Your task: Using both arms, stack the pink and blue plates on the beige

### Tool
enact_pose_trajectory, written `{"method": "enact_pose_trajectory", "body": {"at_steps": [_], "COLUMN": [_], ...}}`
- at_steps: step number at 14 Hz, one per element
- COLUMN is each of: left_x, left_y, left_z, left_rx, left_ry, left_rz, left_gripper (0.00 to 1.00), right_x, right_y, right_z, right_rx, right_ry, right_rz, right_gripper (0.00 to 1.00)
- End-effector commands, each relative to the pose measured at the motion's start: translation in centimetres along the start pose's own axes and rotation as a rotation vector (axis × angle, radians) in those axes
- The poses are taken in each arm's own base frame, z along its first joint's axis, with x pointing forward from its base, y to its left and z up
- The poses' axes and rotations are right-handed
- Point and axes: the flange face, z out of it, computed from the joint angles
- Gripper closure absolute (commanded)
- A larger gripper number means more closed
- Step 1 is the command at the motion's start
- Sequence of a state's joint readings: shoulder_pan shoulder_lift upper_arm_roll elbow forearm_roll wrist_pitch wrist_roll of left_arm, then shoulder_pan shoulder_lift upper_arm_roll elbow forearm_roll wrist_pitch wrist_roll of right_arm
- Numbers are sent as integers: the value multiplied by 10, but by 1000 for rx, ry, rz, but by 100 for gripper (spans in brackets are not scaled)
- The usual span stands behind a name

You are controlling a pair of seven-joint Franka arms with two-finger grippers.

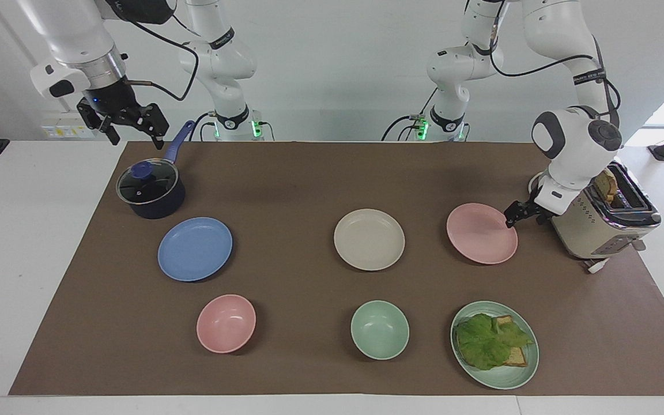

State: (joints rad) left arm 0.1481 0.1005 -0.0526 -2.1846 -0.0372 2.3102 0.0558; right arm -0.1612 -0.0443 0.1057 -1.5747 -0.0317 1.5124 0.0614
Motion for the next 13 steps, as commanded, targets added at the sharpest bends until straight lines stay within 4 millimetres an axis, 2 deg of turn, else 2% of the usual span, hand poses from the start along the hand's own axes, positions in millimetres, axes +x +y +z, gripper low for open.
{"method": "enact_pose_trajectory", "body": {"at_steps": [1,3,5,6,7,8,13], "left_x": [3,4,4,4,5,6,18], "left_y": [2,4,7,8,8,8,9], "left_z": [28,31,37,38,38,37,27], "left_rx": [8,8,6,6,6,7,5], "left_ry": [19,22,13,10,8,6,9], "left_rz": [-10,2,9,11,12,16,52], "left_gripper": [0,0,17,43,83,100,100], "right_x": [-8,-8,-8,-8,-8,-8,-7], "right_y": [1,1,2,3,3,3,2], "right_z": [0,0,0,0,0,0,0], "right_rx": [3,3,3,3,3,3,3], "right_ry": [2,4,4,4,4,4,4], "right_rz": [10,10,12,13,13,13,12], "right_gripper": [0,0,0,0,0,0,0]}}
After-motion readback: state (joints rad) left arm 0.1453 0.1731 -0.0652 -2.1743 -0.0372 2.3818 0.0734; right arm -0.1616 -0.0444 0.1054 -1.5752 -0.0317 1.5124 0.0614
